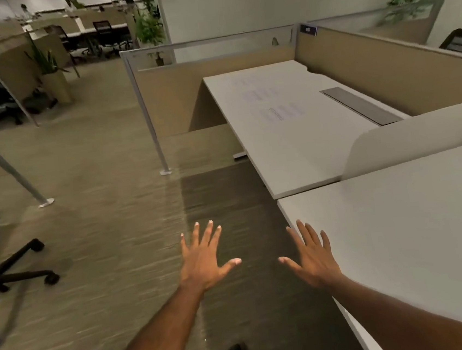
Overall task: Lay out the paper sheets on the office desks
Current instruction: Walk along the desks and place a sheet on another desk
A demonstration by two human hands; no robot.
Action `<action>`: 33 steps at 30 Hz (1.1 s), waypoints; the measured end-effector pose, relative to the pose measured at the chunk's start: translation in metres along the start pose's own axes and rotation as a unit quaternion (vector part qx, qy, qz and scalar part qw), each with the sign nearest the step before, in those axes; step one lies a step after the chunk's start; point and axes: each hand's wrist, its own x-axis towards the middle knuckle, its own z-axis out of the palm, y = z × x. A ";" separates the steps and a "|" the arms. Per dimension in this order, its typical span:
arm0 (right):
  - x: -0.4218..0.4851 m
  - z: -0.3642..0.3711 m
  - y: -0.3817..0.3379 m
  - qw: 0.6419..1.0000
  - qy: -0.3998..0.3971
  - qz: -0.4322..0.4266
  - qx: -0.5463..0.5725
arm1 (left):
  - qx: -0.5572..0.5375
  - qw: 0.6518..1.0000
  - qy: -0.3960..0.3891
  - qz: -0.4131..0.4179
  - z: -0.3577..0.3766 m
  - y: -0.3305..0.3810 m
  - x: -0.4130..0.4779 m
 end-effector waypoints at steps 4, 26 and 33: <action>0.080 -0.009 -0.006 0.999 -0.010 0.030 0.005 | -0.007 0.999 -0.015 0.031 0.002 -0.031 0.095; 0.505 -0.034 0.044 0.986 0.003 0.155 0.060 | 0.023 0.981 -0.015 0.191 -0.029 -0.080 0.594; 0.588 -0.037 0.067 0.976 0.006 0.205 0.070 | 0.021 0.967 -0.023 0.253 -0.034 -0.070 0.727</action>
